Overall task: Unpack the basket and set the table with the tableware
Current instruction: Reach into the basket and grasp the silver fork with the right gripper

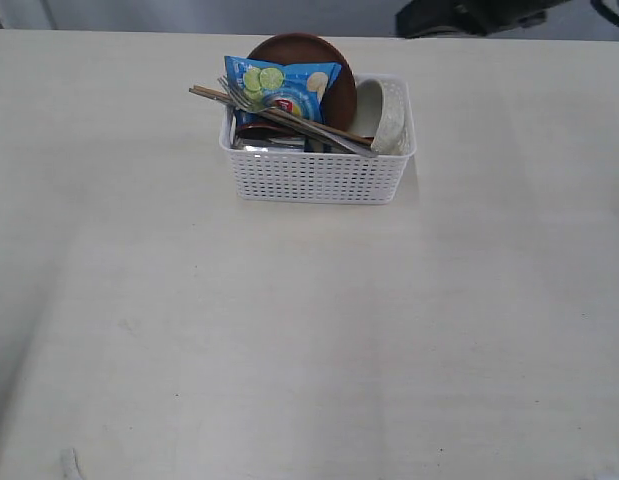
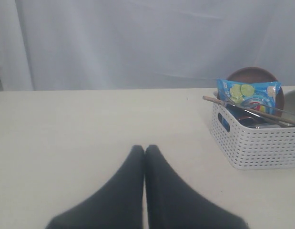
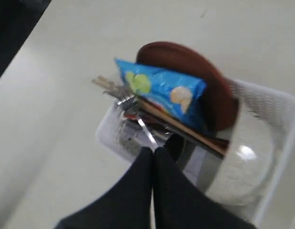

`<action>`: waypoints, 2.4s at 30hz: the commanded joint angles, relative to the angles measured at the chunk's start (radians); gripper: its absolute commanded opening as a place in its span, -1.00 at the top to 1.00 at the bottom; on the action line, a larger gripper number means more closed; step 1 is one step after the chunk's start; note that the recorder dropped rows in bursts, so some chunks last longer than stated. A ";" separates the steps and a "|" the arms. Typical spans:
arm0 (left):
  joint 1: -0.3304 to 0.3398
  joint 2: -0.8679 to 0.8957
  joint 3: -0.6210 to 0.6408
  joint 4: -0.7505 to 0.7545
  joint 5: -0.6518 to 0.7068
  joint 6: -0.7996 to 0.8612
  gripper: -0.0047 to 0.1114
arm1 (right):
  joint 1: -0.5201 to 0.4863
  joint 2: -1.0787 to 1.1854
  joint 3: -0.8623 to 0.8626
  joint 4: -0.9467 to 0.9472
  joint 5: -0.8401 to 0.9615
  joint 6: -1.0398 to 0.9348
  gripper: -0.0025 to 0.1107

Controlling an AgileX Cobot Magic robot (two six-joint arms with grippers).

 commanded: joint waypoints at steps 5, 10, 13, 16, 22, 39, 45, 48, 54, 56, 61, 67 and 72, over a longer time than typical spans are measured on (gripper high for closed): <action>-0.001 -0.004 0.003 -0.010 -0.011 0.000 0.92 | 0.372 0.135 -0.287 -0.605 0.044 0.149 0.95; -0.001 -0.004 0.003 -0.010 -0.011 0.000 0.92 | 0.461 0.257 -0.488 -0.790 0.161 0.302 0.95; -0.001 -0.004 0.003 -0.010 -0.011 0.000 0.92 | 0.463 0.342 -0.609 -0.799 0.269 0.343 0.95; -0.001 -0.004 0.003 -0.010 -0.011 0.000 0.92 | 0.463 0.432 -0.727 -0.831 0.351 0.343 0.95; -0.001 -0.004 0.003 -0.010 -0.011 0.000 0.92 | 0.463 0.584 -0.912 -0.899 0.403 0.340 0.60; -0.001 -0.004 0.003 -0.010 -0.011 0.000 0.92 | 0.412 0.586 -0.884 -0.882 0.403 0.340 0.22; -0.001 -0.004 0.003 -0.010 -0.011 0.000 0.92 | 0.401 0.541 -0.762 -0.882 0.403 0.334 0.16; -0.001 -0.004 0.003 -0.010 -0.011 0.000 0.92 | 0.399 0.536 -0.734 -0.860 0.403 0.324 0.16; -0.001 -0.004 0.003 -0.010 -0.011 0.000 0.92 | 0.399 0.548 -0.719 -0.857 0.403 0.299 0.16; -0.001 -0.004 0.003 -0.010 -0.011 0.000 0.92 | 0.399 0.556 -0.719 -0.857 0.403 0.299 0.16; -0.001 -0.004 0.003 -0.010 -0.011 0.000 0.92 | 0.399 0.582 -0.719 -0.857 0.403 0.299 0.16; -0.001 -0.004 0.003 -0.010 -0.011 0.000 0.92 | 0.399 0.589 -0.721 -0.867 0.366 0.280 0.95; -0.001 -0.004 0.003 -0.010 -0.011 0.000 0.92 | 0.399 0.486 -0.721 -0.855 0.370 0.284 0.96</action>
